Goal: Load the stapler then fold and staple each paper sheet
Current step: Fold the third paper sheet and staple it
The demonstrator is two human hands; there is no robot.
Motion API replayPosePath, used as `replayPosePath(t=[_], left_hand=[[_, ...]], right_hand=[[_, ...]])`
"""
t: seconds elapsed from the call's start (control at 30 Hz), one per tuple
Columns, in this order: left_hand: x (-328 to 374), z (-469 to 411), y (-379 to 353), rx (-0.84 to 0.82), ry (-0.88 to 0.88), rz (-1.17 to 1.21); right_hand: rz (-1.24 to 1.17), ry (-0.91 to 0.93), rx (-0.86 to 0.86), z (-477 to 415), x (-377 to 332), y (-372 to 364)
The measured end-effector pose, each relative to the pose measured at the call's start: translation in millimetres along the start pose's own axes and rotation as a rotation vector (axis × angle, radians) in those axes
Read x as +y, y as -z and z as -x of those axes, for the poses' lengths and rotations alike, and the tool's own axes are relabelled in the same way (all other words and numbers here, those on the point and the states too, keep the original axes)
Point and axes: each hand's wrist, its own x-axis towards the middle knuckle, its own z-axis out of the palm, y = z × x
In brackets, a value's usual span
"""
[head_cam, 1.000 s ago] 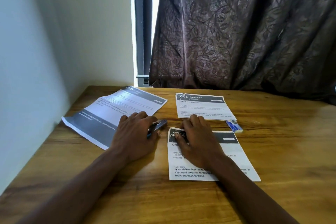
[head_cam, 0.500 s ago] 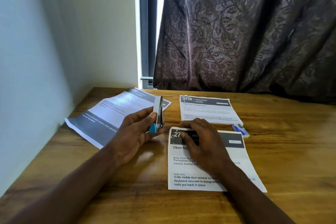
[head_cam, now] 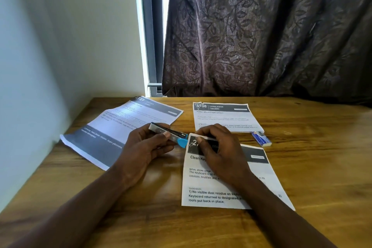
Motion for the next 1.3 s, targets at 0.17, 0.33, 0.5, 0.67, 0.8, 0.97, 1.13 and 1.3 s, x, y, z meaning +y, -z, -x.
replayPosePath(t=[0.17,0.33,0.5,0.67,0.8,0.97,1.13,1.3], left_hand=[[0.6,-0.9,2.3,-0.06,0.028,-0.05],[-0.1,-0.5,2.7,-0.116,0.038,-0.162],[-1.3,2.9,2.6,-0.162,-0.01,-0.313],[-2.4,3.6,2.8,-0.245,-0.046,-0.354],[-4.9,1.5,5.1,-0.303,-0.102,-0.487],[-8.2,-0.3,3.8,-0.309,-0.183,-0.671],[-9.8,0.4,3.1,-0.28,-0.267,-0.729],[-12.2,-0.4,5.5,-0.251,-0.281,-0.72]], right_hand=[[0.025,0.022,0.047,-0.3,-1.3,0.7],[0.054,0.042,0.067,0.8,-4.1,0.7],[0.11,0.091,0.087,1.3,-3.3,0.9],[0.126,0.162,0.083,0.1,-3.5,-1.2],[0.099,0.179,0.081,-0.5,-2.4,0.7],[0.069,0.201,0.022,-0.7,-2.1,1.5],[0.064,0.152,-0.124,3.4,-6.7,6.2],[0.096,0.04,-0.224,2.3,-5.6,8.3]])
